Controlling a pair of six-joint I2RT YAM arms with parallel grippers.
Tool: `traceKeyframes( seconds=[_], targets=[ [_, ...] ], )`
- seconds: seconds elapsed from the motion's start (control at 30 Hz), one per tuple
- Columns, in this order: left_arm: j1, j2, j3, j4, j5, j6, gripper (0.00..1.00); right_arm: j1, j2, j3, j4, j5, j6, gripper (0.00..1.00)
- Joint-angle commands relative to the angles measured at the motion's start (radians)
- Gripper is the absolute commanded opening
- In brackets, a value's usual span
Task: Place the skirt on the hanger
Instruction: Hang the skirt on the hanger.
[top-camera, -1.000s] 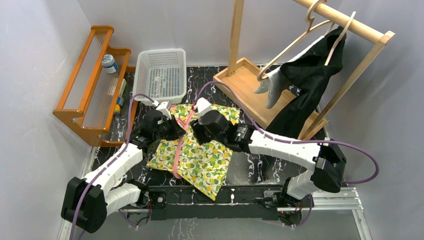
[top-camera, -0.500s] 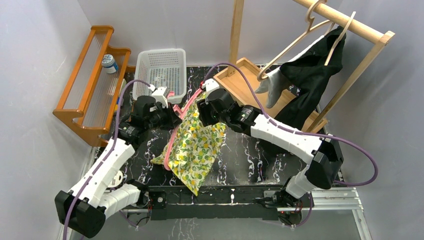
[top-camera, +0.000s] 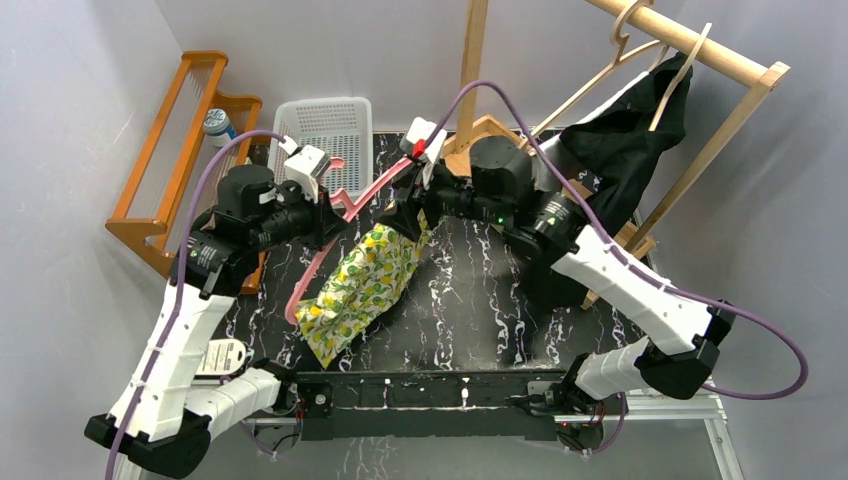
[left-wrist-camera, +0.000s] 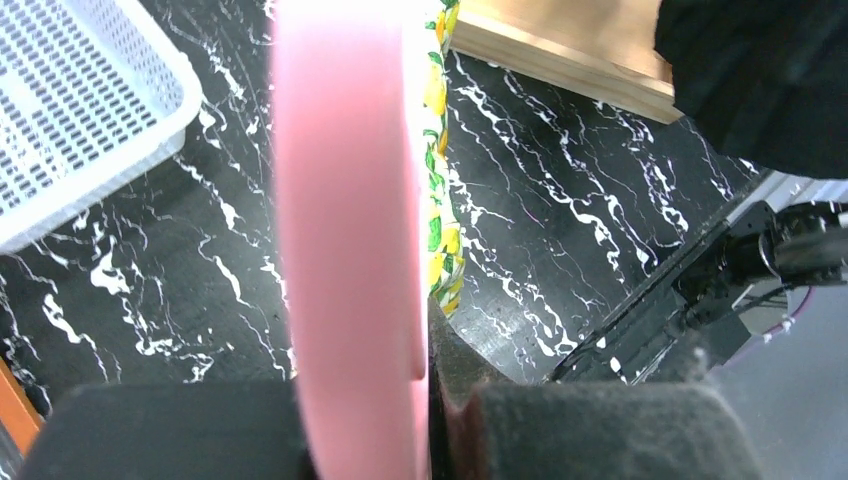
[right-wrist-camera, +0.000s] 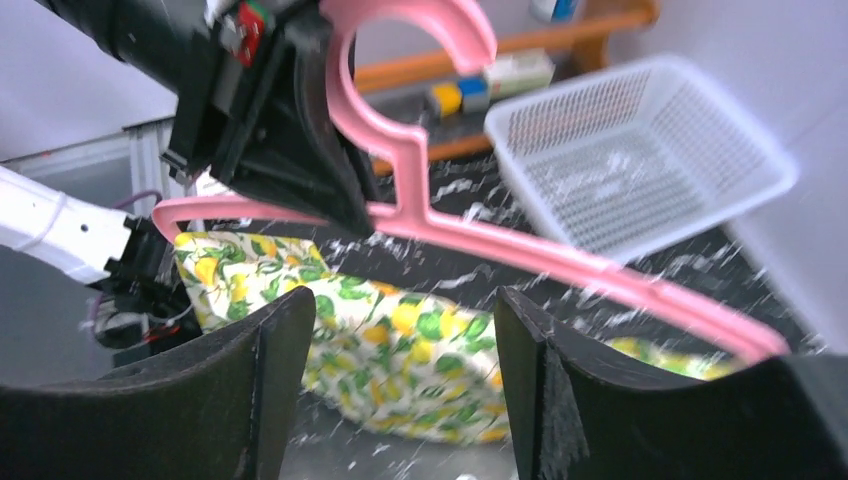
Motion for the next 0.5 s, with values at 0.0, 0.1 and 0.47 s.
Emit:
traceKeyframes(
  seconds=[0.0, 0.1, 0.47],
  targets=[
    [-0.003, -0.009, 0.092, -0.077, 0.109, 0.130, 0.00, -0.005, -0.001, 0.118, -0.031, -0.065, -0.170, 0.76],
    [-0.002, -0.022, 0.097, -0.085, 0.133, 0.181, 0.00, -0.007, 0.040, 0.184, -0.083, -0.147, -0.245, 0.78],
    [-0.002, -0.131, 0.050, -0.077, 0.249, 0.321, 0.00, -0.007, 0.243, 0.447, -0.437, -0.374, -0.460, 0.73]
  ],
)
